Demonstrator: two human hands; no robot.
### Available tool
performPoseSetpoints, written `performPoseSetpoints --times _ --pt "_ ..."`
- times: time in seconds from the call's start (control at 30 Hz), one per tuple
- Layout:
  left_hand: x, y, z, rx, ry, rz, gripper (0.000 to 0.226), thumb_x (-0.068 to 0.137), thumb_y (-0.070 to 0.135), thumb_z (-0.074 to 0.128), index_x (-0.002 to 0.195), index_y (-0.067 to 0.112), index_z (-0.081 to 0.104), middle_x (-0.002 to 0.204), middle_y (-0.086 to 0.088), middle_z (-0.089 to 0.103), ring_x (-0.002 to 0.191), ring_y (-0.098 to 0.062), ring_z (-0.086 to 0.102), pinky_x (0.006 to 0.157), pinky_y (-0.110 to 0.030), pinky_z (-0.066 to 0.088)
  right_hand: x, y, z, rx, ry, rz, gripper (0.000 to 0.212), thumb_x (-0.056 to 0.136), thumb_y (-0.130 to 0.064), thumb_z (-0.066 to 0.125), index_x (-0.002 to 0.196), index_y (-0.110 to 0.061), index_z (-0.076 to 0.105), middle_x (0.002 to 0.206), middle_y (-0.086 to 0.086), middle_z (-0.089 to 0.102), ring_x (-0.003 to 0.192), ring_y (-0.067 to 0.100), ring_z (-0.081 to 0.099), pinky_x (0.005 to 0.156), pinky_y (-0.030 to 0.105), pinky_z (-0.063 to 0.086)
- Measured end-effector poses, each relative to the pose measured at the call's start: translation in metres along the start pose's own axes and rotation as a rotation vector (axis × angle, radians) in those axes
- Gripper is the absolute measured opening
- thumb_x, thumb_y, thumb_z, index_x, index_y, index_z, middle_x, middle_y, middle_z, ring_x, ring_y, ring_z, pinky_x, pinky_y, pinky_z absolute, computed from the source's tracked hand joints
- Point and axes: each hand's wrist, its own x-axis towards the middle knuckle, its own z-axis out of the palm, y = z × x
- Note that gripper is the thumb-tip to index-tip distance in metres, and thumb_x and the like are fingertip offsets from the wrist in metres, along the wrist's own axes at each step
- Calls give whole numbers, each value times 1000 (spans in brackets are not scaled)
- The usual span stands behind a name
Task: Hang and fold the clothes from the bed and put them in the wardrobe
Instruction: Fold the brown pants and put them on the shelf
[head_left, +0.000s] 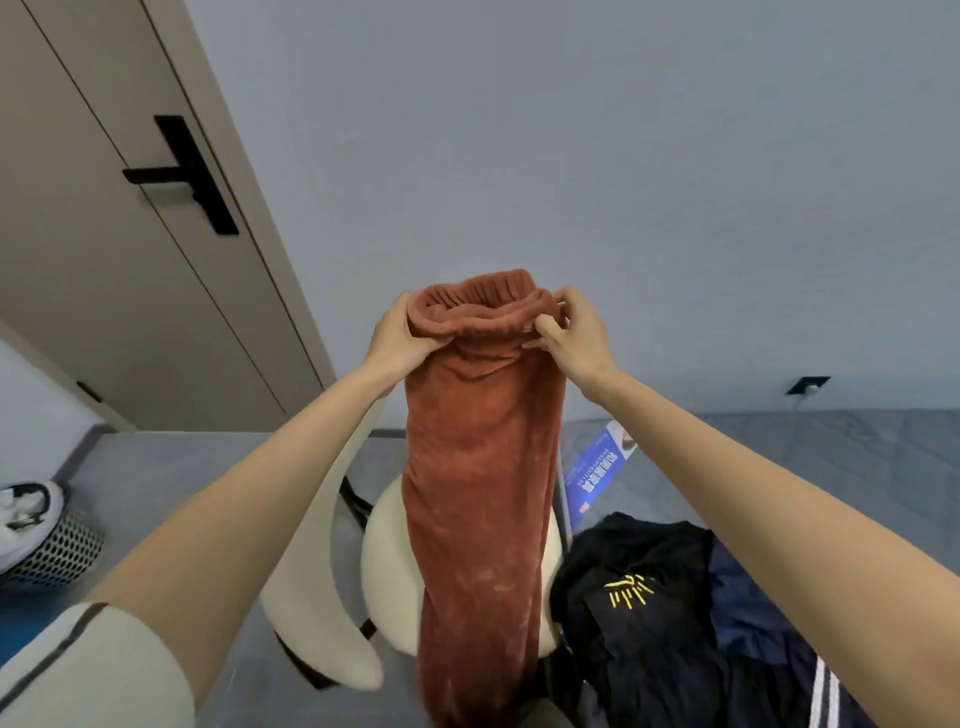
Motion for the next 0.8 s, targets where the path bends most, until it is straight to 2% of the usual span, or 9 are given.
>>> performPoseSetpoints --times 0.17,0.3,0.37,0.4,0.43,0.53,0.63,0.73,0.8 --pt "50 -30 22 64 -93 -76 54 73 1 78 123 2 56 123 -10 63 116 -21 59 102 -42 45 58 46 11 -116 -66 135 18 80 0 52 92 -13 55 84 -6 59 76 5 57 70 14 47" --pt "68 -76 38 100 -135 -151 49 77 -13 67 123 -4 52 125 -18 59 115 -27 57 99 -35 46 75 92 22 3 -97 311 31 88 0 36 76 -18 58 72 -5 54 67 6 48 65 22 38" --pt "72 -99 44 117 -184 -195 46 81 -18 56 124 -3 54 125 -15 58 114 -24 55 92 -23 46 76 117 25 -6 -88 366 38 95 -15 38 69 -10 65 67 3 62 62 13 55 63 33 43" --pt "74 -108 48 99 -201 -219 45 83 -19 52 125 -2 56 123 -14 58 112 -21 55 90 -19 45 75 129 27 -35 -83 386 41 97 -25 42 74 -1 66 70 8 65 66 18 58 69 39 47" --pt "77 -118 54 35 -205 -270 43 86 -18 47 125 -3 56 122 -14 59 109 -22 55 91 -20 46 72 141 30 -68 -83 399 43 96 -33 48 78 1 66 73 6 65 69 17 58 73 38 47" --pt "84 -147 72 -354 -133 -599 38 88 -12 33 114 -8 60 103 -17 67 96 -26 59 82 -28 51 65 176 38 -88 -71 440 36 90 -42 59 68 -15 64 67 -10 60 69 5 54 70 22 44" --pt "87 -183 87 -382 -61 -660 17 91 4 56 104 -1 65 88 -7 66 90 -20 58 78 -27 49 62 211 49 -97 -69 487 35 85 -39 68 61 -14 67 65 -7 65 66 0 57 71 20 46" --pt "88 -221 99 -190 -95 -518 30 77 -2 74 105 6 65 90 1 62 89 -14 58 89 -29 47 62 243 57 -144 -90 497 13 79 -12 77 68 -15 70 78 5 67 62 -5 59 60 9 46" --pt "92 -242 110 -138 -99 -473 37 71 -10 75 101 10 65 94 1 64 92 -13 59 92 -27 47 65 266 60 -246 -112 480 18 76 -4 76 76 -21 69 86 5 63 71 0 59 58 3 43"
